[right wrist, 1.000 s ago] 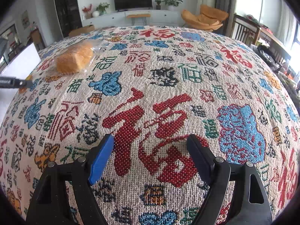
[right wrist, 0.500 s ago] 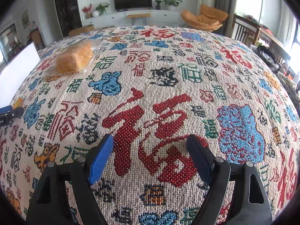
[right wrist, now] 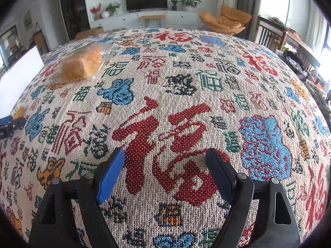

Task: Organize snacks
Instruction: 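Grasp the bread loaf packet with the right tool while the left tool holds the sausage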

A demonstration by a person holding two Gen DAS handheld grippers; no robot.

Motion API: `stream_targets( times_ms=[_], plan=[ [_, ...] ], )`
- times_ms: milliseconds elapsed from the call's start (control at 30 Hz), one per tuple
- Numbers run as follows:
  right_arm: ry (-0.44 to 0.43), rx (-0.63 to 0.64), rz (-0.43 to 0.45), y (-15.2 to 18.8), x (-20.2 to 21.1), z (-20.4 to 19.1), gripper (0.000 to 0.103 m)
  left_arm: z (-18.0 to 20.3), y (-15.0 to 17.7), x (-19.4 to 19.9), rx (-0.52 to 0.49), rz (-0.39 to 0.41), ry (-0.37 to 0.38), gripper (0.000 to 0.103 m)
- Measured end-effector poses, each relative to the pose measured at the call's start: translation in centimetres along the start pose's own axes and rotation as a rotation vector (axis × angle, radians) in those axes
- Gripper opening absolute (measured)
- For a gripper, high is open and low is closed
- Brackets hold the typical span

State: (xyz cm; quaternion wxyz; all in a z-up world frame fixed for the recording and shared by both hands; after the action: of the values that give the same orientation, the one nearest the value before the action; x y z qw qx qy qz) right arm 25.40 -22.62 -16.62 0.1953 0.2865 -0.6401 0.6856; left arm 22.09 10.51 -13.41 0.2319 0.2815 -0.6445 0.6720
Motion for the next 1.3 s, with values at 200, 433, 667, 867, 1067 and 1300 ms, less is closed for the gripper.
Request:
stream_targets(
  times_ms=[200, 433, 667, 867, 1067, 1300],
  plan=[
    [0.001, 0.0, -0.001, 0.0, 0.0, 0.0, 0.083, 0.0, 0.0, 0.0, 0.0, 0.0, 0.0, 0.103],
    [-0.002, 0.035, -0.077, -1.1, -0.6, -0.5, 0.085, 0.0, 0.0, 0.0, 0.0, 0.0, 0.0, 0.103],
    [-0.168, -0.045, 0.03, -10.1, -0.6, -6.7, 0.085, 0.0, 0.0, 0.0, 0.0, 0.0, 0.0, 0.103],
    [-0.149, -0.019, 0.044, -15.0, -5.1, -13.1, 0.085, 0.0, 0.0, 0.0, 0.0, 0.0, 0.0, 0.103],
    [-0.005, 0.14, -0.062, -12.9, -12.1, -16.7, 0.094, 0.0, 0.0, 0.0, 0.0, 0.0, 0.0, 0.103],
    [-0.083, 0.052, 0.018, -11.6, -12.4, -14.4, 0.097, 0.0, 0.0, 0.0, 0.001, 0.0, 0.0, 0.103]
  ],
)
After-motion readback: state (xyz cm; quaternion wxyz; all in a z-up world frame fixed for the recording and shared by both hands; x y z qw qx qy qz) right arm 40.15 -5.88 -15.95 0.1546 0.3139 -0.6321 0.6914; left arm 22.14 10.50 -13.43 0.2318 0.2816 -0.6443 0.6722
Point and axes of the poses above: each gripper's, at about its wrist camera, not at the fingertips, and x roughly against the way its jaws point, z to its right, y to its underside, the point moved 3 cm from there along -x, roughly the way its jaws point, and after that the axes turned 12 degrees about z, right-handed, at the moved point
